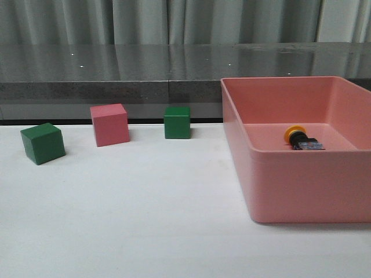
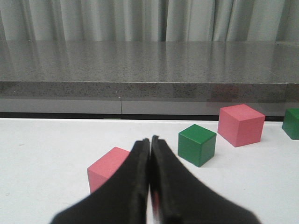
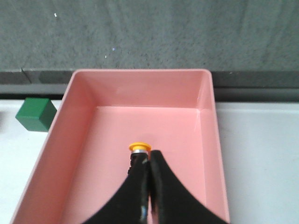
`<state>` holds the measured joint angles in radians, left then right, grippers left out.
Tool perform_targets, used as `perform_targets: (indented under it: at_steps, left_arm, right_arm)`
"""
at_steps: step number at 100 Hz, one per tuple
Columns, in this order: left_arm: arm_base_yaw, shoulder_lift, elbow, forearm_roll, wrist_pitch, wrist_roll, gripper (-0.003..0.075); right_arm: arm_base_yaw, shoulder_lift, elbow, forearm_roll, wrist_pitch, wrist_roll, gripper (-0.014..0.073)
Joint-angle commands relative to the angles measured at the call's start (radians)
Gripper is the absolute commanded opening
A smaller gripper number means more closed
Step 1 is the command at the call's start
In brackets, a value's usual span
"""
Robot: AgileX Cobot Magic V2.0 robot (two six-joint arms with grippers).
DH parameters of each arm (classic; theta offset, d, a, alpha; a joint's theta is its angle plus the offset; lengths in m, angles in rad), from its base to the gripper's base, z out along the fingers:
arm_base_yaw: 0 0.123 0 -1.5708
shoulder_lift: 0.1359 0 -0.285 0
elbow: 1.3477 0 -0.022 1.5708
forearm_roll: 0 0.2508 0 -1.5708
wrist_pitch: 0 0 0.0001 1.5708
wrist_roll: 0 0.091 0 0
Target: Place and stand button with both arms
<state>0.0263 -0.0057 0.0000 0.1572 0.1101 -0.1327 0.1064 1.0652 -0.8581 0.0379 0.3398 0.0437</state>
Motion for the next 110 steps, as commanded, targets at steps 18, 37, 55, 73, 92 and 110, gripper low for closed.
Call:
perform_targets:
  at_steps: [18, 37, 55, 73, 92, 110]
  left_arm:
    - [0.003, -0.03, 0.046, -0.008, -0.074, -0.007, -0.002]
    - [0.003, -0.03, 0.046, -0.008, -0.074, -0.007, -0.002]
    - [0.003, -0.03, 0.046, -0.008, -0.074, -0.007, -0.002]
    - [0.003, -0.03, 0.046, -0.008, -0.074, -0.007, -0.002]
    - [0.003, -0.03, 0.046, -0.008, -0.074, -0.007, -0.002]
    - [0.003, -0.03, 0.046, -0.008, -0.074, -0.007, -0.002]
  right_arm:
    - [0.061, 0.263, -0.144, 0.002, -0.079, -0.116, 0.0293]
    - [0.06, 0.388, -0.15, 0.002, -0.19, -0.116, 0.0634]
    - [0.06, 0.507, -0.165, 0.002, -0.247, -0.116, 0.0643]
    - [0.06, 0.618, -0.199, 0.002, -0.235, -0.116, 0.0643]
    - [0.06, 0.715, -0.221, 0.002, -0.218, -0.116, 0.0643]
    - [0.06, 0.767, -0.221, 0.002, -0.191, -0.116, 0.0632]
